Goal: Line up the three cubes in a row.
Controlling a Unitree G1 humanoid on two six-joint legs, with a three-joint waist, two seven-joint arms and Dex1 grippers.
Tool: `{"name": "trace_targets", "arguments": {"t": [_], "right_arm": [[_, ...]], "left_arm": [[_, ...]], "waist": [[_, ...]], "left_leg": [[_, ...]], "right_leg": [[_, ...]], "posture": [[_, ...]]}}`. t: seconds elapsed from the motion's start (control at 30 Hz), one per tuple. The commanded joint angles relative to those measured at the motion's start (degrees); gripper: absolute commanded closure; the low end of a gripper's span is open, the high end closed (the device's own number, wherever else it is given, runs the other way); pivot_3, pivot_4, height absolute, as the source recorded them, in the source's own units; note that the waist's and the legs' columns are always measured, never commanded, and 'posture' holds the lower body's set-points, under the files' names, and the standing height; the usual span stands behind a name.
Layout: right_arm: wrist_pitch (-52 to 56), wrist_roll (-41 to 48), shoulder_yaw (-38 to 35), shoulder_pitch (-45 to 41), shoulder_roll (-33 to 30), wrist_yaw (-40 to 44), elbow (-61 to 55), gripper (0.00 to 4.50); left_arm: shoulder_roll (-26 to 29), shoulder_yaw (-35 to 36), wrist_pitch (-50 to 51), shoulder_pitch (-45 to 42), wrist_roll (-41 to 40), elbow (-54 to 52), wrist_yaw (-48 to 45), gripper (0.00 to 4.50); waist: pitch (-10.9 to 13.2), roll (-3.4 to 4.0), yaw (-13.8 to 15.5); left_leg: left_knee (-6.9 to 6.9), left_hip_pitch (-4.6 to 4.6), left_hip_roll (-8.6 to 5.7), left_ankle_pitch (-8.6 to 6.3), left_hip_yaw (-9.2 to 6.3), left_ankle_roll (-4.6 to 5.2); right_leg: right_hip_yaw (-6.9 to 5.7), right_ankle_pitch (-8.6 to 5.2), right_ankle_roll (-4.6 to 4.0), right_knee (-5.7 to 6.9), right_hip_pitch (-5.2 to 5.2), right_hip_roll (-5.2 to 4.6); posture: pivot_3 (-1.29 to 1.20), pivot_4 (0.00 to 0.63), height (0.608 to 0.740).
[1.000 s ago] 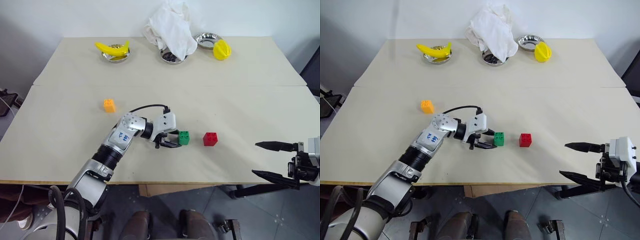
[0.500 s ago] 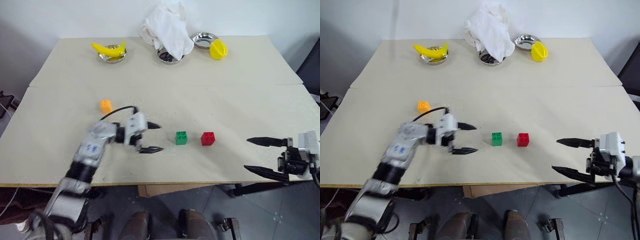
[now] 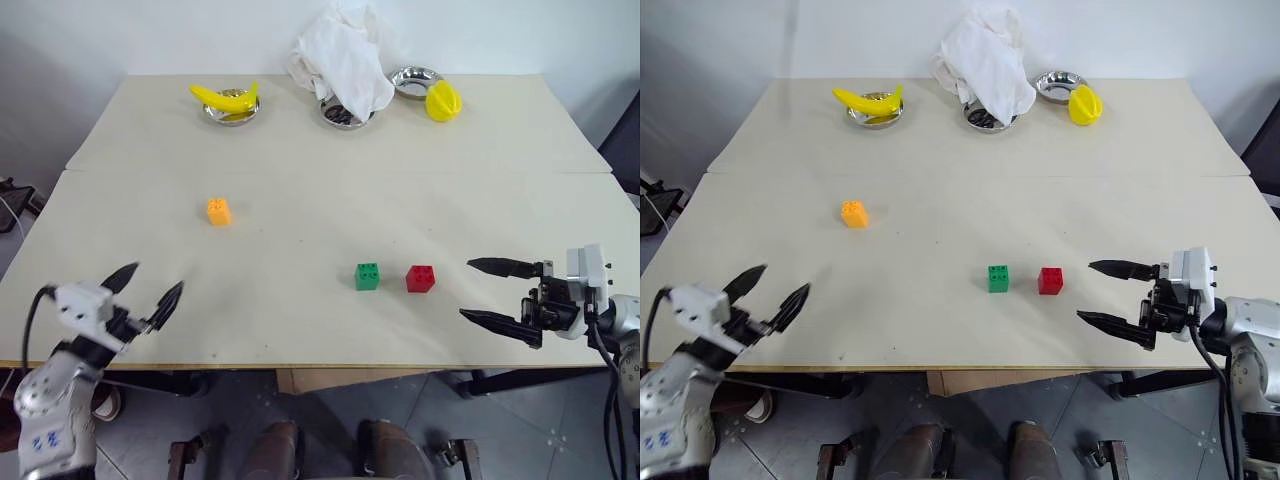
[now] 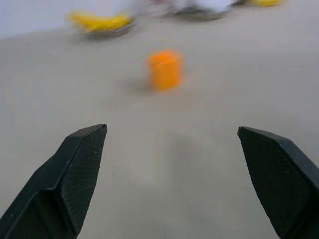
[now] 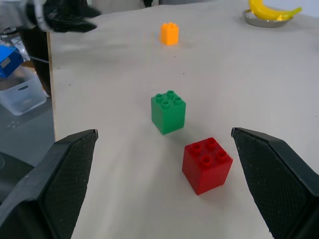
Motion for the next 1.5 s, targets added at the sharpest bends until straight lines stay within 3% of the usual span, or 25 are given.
{"name": "trace_targets", "arguments": {"t": [0.03,0.17,0.3,0.4,0.53,0.7,0.93,1.3,1.5], "right_arm": [[-2.3,0.0,-0.2,-1.3,0.4,0.6,0.1,0.0],[-3.4,-0.3,0.2,-2.6,0.7,0.7,1.2,0.0],[-4.2,-0.8,0.6,-2.9,0.9,1.0,2.3,0.0],[-4.5,-0.8,0.8,-2.7,0.8,1.0,2.6,0.0],[-4.7,-0.9,1.0,-2.5,0.8,1.0,2.8,0.0],[-4.5,-1.2,1.3,-2.2,0.6,1.1,2.6,0.0],[-4.6,-1.4,1.1,-1.7,0.7,0.8,2.2,0.0],[-5.4,-1.4,0.4,-0.2,1.1,0.3,1.8,0.0],[-6.2,-1.4,0.5,0.1,1.3,0.2,2.2,0.0]], "left_arm": [[-1.5,3.2,1.6,3.9,-3.8,-5.3,3.4,0.03],[-2.2,2.8,2.6,7.6,-5.0,-8.1,3.8,0.03],[0.3,-0.4,6.8,3.4,-3.2,-9.0,7.0,0.03],[3.1,-4.7,21.6,-5.3,-2.5,-10.9,16.1,0.03],[4.9,-9.8,30.7,-13.9,-2.9,-12.4,19.0,0.03],[5.2,-16.8,43.9,-34.6,2.4,-3.6,28.2,0.03],[1.6,-19.6,45.1,-47.9,6.8,10.4,32.7,0.03],[-0.3,-20.5,44.9,-51.3,9.0,18.0,32.1,0.03],[0.2,-21.3,42.4,-51.9,9.7,20.2,30.0,1.85]], "waist": [[0.0,-0.01,0.2],[0.0,-0.01,0.2],[0.0,-0.01,0.3],[0.0,-0.01,0.4],[0.0,-0.01,0.0],[0.0,-0.02,0.0],[0.0,-0.04,0.0],[0.0,-0.06,0.1],[0.0,-0.07,0.1]], "left_leg": [[0.0,0.0,0.0,0.0,0.0,0.0],[0.01,0.0,-0.01,-0.01,0.01,0.02],[-0.01,0.0,0.0,-0.02,-0.01,0.01],[-0.01,0.0,-0.01,-0.01,-0.02,0.02],[-0.02,0.01,-0.03,-0.04,0.0,0.03],[0.01,-0.04,-0.03,0.0,-0.01,-0.02],[-0.07,-0.01,-0.05,-0.01,0.01,-0.05],[0.02,-0.05,-0.07,-0.01,0.0,-0.06],[0.03,-0.05,-0.08,-0.01,-0.01,-0.06]], "right_leg": [[0.0,0.0,0.0,-0.01,0.01,-0.01],[0.04,0.0,-0.01,-0.09,0.05,-0.02],[0.04,-0.02,-0.04,-0.08,0.04,-0.01],[0.05,-0.02,-0.04,-0.02,0.03,-0.01],[0.09,-0.01,-0.03,0.22,-0.01,0.02],[0.04,-0.01,-0.02,0.24,-0.06,0.12],[0.09,-0.01,-0.01,0.35,-0.2,0.18],[0.09,0.0,0.01,0.37,-0.21,0.16],[0.08,0.0,0.01,0.38,-0.21,0.15]], "posture": [[0.0,0.15,0.74],[0.0,0.15,0.74],[0.0,0.15,0.74],[0.0,0.15,0.74],[0.0,0.15,0.74],[0.0,0.15,0.74],[0.0,0.15,0.74],[0.0,0.15,0.74],[0.0,0.15,0.74]]}}
